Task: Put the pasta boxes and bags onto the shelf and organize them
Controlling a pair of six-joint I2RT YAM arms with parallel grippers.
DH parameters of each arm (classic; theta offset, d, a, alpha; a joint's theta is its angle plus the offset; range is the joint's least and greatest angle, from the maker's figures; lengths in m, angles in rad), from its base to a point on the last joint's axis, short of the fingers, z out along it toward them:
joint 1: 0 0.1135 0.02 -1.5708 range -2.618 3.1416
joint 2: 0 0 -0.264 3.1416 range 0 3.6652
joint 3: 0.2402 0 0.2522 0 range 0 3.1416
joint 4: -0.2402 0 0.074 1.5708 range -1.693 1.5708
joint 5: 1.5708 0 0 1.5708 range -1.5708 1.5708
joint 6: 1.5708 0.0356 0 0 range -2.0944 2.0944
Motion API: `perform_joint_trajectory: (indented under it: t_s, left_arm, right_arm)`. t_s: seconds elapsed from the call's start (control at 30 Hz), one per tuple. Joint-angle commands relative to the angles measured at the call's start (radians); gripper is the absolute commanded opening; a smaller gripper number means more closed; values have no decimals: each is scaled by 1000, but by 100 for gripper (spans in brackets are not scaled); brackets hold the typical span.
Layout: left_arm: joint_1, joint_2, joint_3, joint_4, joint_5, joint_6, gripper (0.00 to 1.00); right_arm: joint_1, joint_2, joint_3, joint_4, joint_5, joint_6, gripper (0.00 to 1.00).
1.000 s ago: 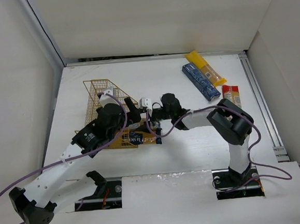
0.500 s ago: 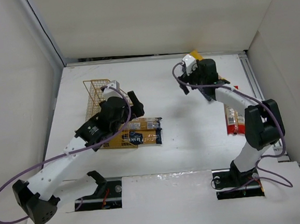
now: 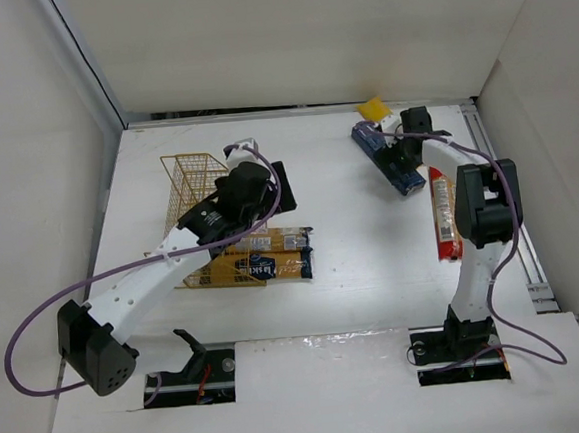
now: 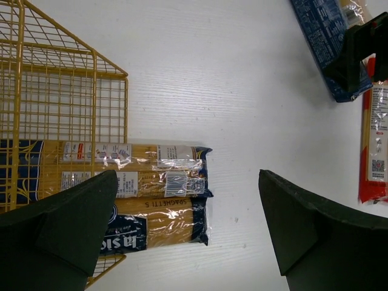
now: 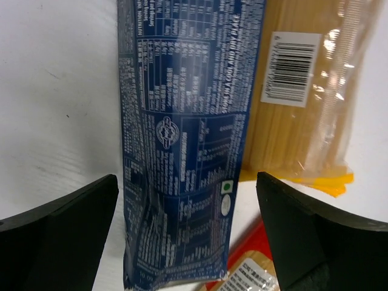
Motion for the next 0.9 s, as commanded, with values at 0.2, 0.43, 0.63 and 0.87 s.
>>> perform_joint_trajectory:
  t_s: [0.2,0.43,0.63,0.87]
  left_arm:
    - [35,-67,20,22,-9,30,100]
    - [44,-136,-2,2,-38,21,100]
    - [44,-205,-32,-16,-58,1,100]
    - [44,-311,-129,3,-47,-23,100]
  right_arm:
    - [3,100,155,-100,-80,-52,95]
    - [-17,9,31,-19,-186,-62,20]
    - [-5,-197,-127,86,-266,-82,8]
    - [136,-433,-279,108,-277,-88,1]
